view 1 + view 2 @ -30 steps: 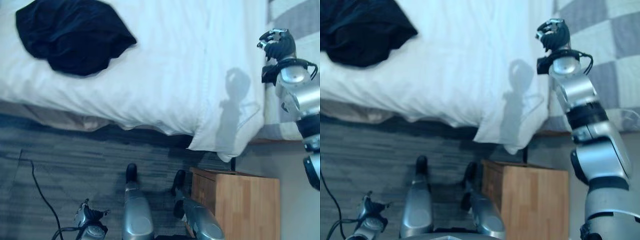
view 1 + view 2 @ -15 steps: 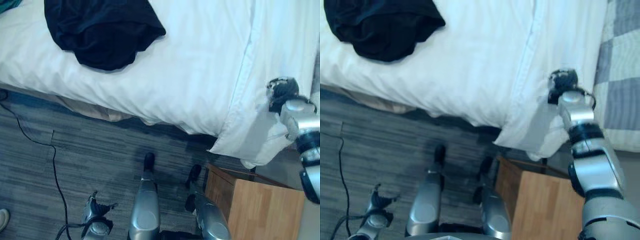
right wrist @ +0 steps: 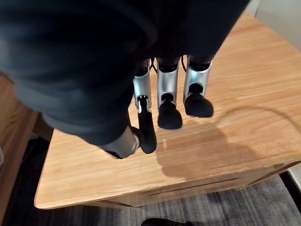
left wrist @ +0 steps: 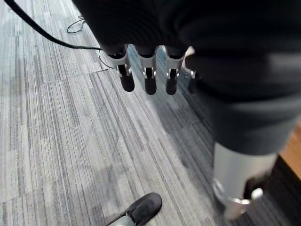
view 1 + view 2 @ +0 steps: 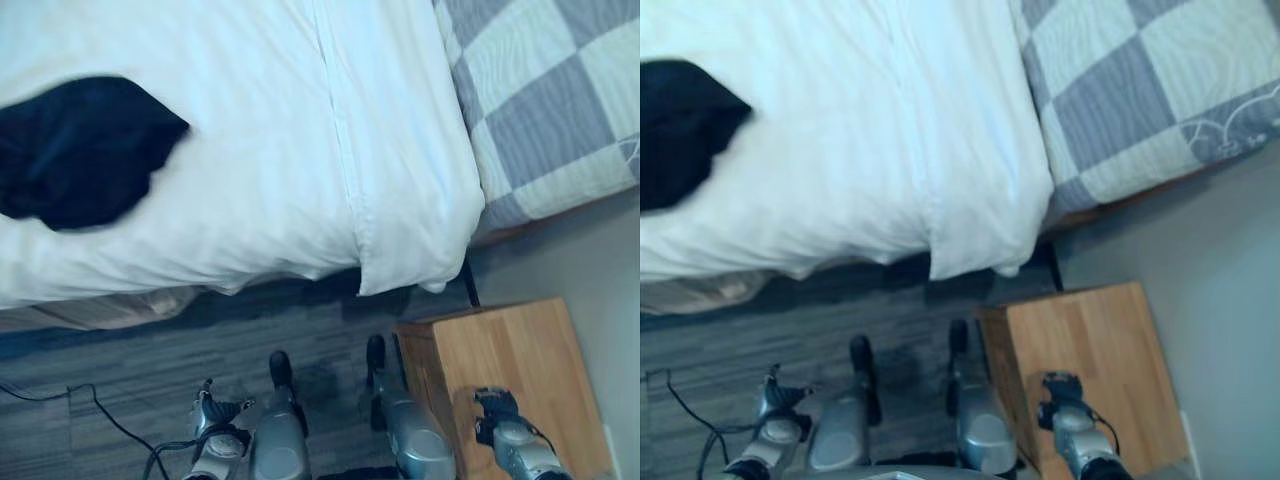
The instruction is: Tidy up the quilt and then pick up the clothes from the bed and put them into the laundry hamper.
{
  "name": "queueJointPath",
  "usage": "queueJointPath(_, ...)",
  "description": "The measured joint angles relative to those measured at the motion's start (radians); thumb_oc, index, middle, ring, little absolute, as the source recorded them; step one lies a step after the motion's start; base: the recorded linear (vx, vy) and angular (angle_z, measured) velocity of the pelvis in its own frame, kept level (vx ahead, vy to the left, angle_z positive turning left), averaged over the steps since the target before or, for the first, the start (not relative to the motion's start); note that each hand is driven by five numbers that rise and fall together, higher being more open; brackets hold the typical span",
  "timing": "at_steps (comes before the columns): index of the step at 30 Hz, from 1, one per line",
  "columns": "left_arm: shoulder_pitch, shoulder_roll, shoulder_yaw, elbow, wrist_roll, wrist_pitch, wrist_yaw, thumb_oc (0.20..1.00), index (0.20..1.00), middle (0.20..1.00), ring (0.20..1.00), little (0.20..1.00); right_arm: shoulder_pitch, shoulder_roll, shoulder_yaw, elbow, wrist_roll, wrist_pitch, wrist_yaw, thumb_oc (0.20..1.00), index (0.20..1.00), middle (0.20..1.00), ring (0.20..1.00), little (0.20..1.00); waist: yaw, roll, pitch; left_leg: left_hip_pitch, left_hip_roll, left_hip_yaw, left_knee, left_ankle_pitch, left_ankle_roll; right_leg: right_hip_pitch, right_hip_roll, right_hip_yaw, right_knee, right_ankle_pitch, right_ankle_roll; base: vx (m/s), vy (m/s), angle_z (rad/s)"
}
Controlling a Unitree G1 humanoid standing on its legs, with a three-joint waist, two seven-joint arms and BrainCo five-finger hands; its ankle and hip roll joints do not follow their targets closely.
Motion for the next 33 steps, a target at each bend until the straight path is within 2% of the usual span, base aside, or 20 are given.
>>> queueJointPath(1, -0.003, -0.028, -0.016, 0.026, -0.001, 0.001, -0.001, 1.0, 1.0, 1.0, 1.0, 1.0, -0.028, 0.022, -0.004, 0.153, -0.007, -0.011, 0.018, 1.0, 1.0, 1.0, 1.0, 1.0, 0.017, 0.039, -0.047, 0.04, -0.008, 0.002, -0.032, 0.009, 0.006, 0.024, -0.005, -0.001, 0.0, -0.006, 0.007, 0.08, 0.177, 0.04)
queueJointPath(2, -0.001, -0.044, -0.018, 0.042, -0.001, 0.0, -0.002, 1.0, 1.0, 1.0, 1.0, 1.0, -0.032, 0.03, -0.011, 0.208, -0.017, -0.012, 0.02, 1.0, 1.0, 1.0, 1.0, 1.0, 0.02, 0.057, -0.065, 0.057, -0.011, 0.001, -0.044, 0.01, 0.008, 0.038, -0.008, -0.004, 0.0, -0.011, 0.01, 0.08, 0.167, 0.15)
queueJointPath(3, 0.005, -0.073, -0.031, 0.05, -0.007, 0.0, -0.003, 1.0, 1.0, 1.0, 1.0, 1.0, -0.027, 0.042, -0.011, 0.27, -0.031, 0.012, 0.026, 1.0, 1.0, 1.0, 1.0, 1.0, 0.025, 0.093, -0.104, 0.08, -0.021, -0.004, -0.051, 0.006, 0.01, 0.065, -0.021, -0.015, -0.005, -0.022, 0.012, 0.09, 0.154, 0.19)
queueJointPath(5, 0.025, -0.096, -0.035, 0.055, -0.013, 0.002, -0.004, 1.0, 1.0, 1.0, 1.0, 1.0, -0.016, 0.057, -0.033, 0.301, -0.031, 0.033, 0.035, 1.0, 1.0, 1.0, 1.0, 1.0, 0.025, 0.112, -0.137, 0.093, -0.031, -0.011, -0.051, 0.0, 0.017, 0.082, -0.03, -0.022, -0.005, -0.028, 0.019, 0.11, 0.104, 0.17)
queueJointPath(6, 0.046, -0.104, -0.044, 0.054, -0.013, 0.011, -0.009, 1.0, 1.0, 1.0, 1.0, 1.0, 0.003, 0.075, -0.065, 0.302, -0.03, 0.054, 0.038, 1.0, 1.0, 1.0, 1.0, 1.0, 0.02, 0.126, -0.179, 0.095, -0.038, -0.018, -0.051, -0.003, 0.02, 0.086, -0.036, -0.026, -0.004, -0.031, 0.022, 0.14, 0.054, 0.12)
queueJointPath(10, 0.076, -0.109, -0.047, 0.064, -0.01, 0.039, -0.014, 1.0, 1.0, 1.0, 1.0, 1.0, 0.054, 0.092, -0.089, 0.302, -0.028, 0.096, 0.037, 1.0, 1.0, 1.0, 1.0, 1.0, 0.014, 0.11, -0.234, 0.106, -0.037, -0.029, -0.051, -0.006, 0.021, 0.105, -0.035, -0.021, 0.001, -0.036, 0.021, 0.15, -0.002, 0.13)
queueJointPath(12, 0.081, -0.098, -0.073, 0.098, -0.004, 0.064, -0.017, 1.0, 1.0, 1.0, 1.0, 1.0, 0.105, 0.093, -0.099, 0.302, -0.031, 0.106, 0.045, 1.0, 1.0, 1.0, 1.0, 1.0, -0.029, 0.101, -0.26, 0.108, -0.036, -0.108, -0.052, -0.006, 0.025, 0.138, -0.013, 0.029, 0.026, -0.082, 0.026, 0.13, -0.039, 0.62)
queueJointPath(14, 0.093, -0.095, -0.072, 0.104, -0.001, 0.08, -0.018, 1.0, 1.0, 1.0, 1.0, 1.0, 0.128, 0.094, -0.096, 0.317, -0.038, 0.122, 0.047, 1.0, 1.0, 1.0, 1.0, 1.0, -0.038, 0.097, -0.279, 0.113, -0.029, -0.113, -0.052, -0.006, 0.025, 0.13, -0.007, 0.026, 0.058, -0.106, 0.018, 0.08, -0.049, 0.22)
queueJointPath(17, 0.108, -0.105, -0.059, 0.131, -0.014, 0.082, -0.022, 1.0, 1.0, 1.0, 1.0, 1.0, 0.125, 0.084, -0.098, 0.333, -0.039, 0.12, 0.08, 1.0, 1.0, 1.0, 1.0, 1.0, -0.042, 0.114, -0.276, 0.108, -0.022, -0.114, -0.034, -0.007, 0.025, 0.117, -0.002, 0.03, 0.093, -0.117, 0.013, 0.11, -0.023, -0.02)
queueJointPath(22, 0.107, -0.124, -0.042, 0.129, -0.016, 0.066, 0.053, 1.0, 1.0, 1.0, 1.0, 1.0, 0.104, 0.055, -0.11, 0.348, -0.036, 0.125, 0.124, 1.0, 1.0, 1.0, 1.0, 1.0, -0.035, 0.135, -0.261, 0.036, -0.017, -0.143, 0.129, -0.09, 0.023, 0.086, -0.009, 0.019, 0.217, -0.197, 0.004, 0.09, 0.209, 0.22)
queueJointPath(23, 0.1, -0.119, -0.041, 0.13, -0.055, 0.071, 0.058, 1.0, 1.0, 1.0, 1.0, 1.0, 0.087, 0.042, -0.125, 0.352, -0.023, 0.126, 0.127, 1.0, 1.0, 1.0, 1.0, 1.0, -0.036, 0.133, -0.261, 0.033, -0.02, -0.12, 0.125, -0.108, 0.023, 0.087, -0.033, -0.002, 0.208, -0.192, 0.007, 0.15, 0.433, 0.34)
queueJointPath(24, 0.097, -0.118, -0.028, 0.132, -0.085, 0.078, 0.061, 1.0, 1.0, 1.0, 1.0, 1.0, 0.084, 0.035, -0.132, 0.358, -0.02, 0.125, 0.128, 1.0, 1.0, 1.0, 1.0, 1.0, -0.039, 0.127, -0.258, 0.034, -0.024, -0.11, 0.143, -0.112, 0.042, 0.085, -0.053, -0.02, 0.211, -0.19, 0.004, 0.19, 0.503, 0.47)
queueJointPath(25, 0.088, -0.118, -0.008, 0.135, -0.149, 0.082, 0.063, 1.0, 1.0, 1.0, 1.0, 1.0, 0.072, 0.024, -0.155, 0.363, -0.02, 0.125, 0.13, 1.0, 1.0, 1.0, 1.0, 1.0, -0.036, 0.125, -0.256, 0.009, -0.008, -0.142, 0.194, -0.117, 0.032, 0.086, -0.069, -0.039, 0.21, -0.185, 0.002, 0.24, 0.568, 0.45)
queueJointPath(26, 0.086, -0.123, 0.052, 0.155, -0.241, 0.067, 0.074, 1.0, 1.0, 1.0, 1.0, 1.0, 0.063, 0.029, -0.186, 0.365, -0.02, 0.121, 0.136, 1.0, 1.0, 1.0, 1.0, 1.0, -0.035, 0.122, -0.257, 0.002, 0.028, -0.223, 0.2, -0.124, 0.014, 0.086, -0.071, -0.058, 0.195, -0.18, 0.013, 0.24, 0.561, 0.4)
queueJointPath(27, 0.074, -0.127, 0.108, 0.196, -0.292, 0.062, 0.084, 1.0, 1.0, 1.0, 1.0, 1.0, 0.048, 0.028, -0.185, 0.368, -0.02, 0.115, 0.144, 1.0, 1.0, 1.0, 1.0, 1.0, -0.035, 0.11, -0.252, -0.005, 0.068, -0.282, 0.187, -0.127, 0.006, 0.08, -0.078, -0.051, 0.195, -0.184, 0.018, 0.28, 0.662, 0.25)
queueJointPath(28, 0.069, -0.128, 0.134, 0.217, -0.305, 0.06, 0.089, 1.0, 1.0, 1.0, 1.0, 1.0, 0.039, 0.028, -0.185, 0.371, -0.02, 0.111, 0.147, 1.0, 1.0, 1.0, 1.0, 1.0, -0.034, 0.103, -0.249, -0.011, 0.089, -0.307, 0.171, -0.129, 0.0, 0.071, -0.083, -0.04, 0.194, -0.188, 0.024, 0.2, 0.486, 0.15)
queueJointPath(29, 0.067, -0.127, 0.15, 0.231, -0.308, 0.055, 0.093, 1.0, 1.0, 1.0, 1.0, 1.0, 0.032, 0.027, -0.186, 0.372, -0.02, 0.108, 0.148, 1.0, 1.0, 1.0, 1.0, 1.0, -0.033, 0.097, -0.242, -0.013, 0.107, -0.324, 0.148, -0.132, -0.002, 0.062, -0.088, -0.023, 0.195, -0.19, 0.028, 0.29, 0.717, 0.29)
queueJointPath(31, 0.067, -0.144, 0.166, 0.234, -0.288, 0.041, 0.105, 1.0, 1.0, 1.0, 1.0, 1.0, 0.054, 0.004, -0.249, 0.355, -0.026, 0.098, 0.147, 1.0, 1.0, 1.0, 1.0, 1.0, -0.032, 0.105, -0.205, -0.02, 0.133, -0.319, 0.151, -0.156, 0.018, 0.056, -0.134, 0.005, 0.235, -0.202, 0.049, 0.28, 0.715, 0.38)
queueJointPath(32, 0.07, -0.148, 0.166, 0.237, -0.27, 0.037, 0.106, 1.0, 1.0, 1.0, 1.0, 1.0, 0.057, 0.009, -0.254, 0.362, -0.03, 0.095, 0.145, 1.0, 1.0, 1.0, 1.0, 1.0, -0.028, 0.092, -0.197, -0.033, 0.111, -0.276, 0.165, -0.122, -0.045, 0.057, -0.164, 0.008, 0.251, -0.212, 0.063, 0.31, 0.843, 0.29)
queueJointPath(33, 0.075, -0.135, 0.148, 0.241, -0.228, 0.034, 0.107, 1.0, 1.0, 1.0, 1.0, 1.0, 0.081, 0.039, -0.244, 0.38, -0.041, 0.097, 0.134, 1.0, 1.0, 1.0, 1.0, 1.0, 0.001, 0.037, -0.19, -0.073, 0.012, -0.234, 0.259, -0.143, -0.038, 0.067, -0.254, 0.067, 0.243, -0.218, 0.045, 0.3, 0.839, 0.34)
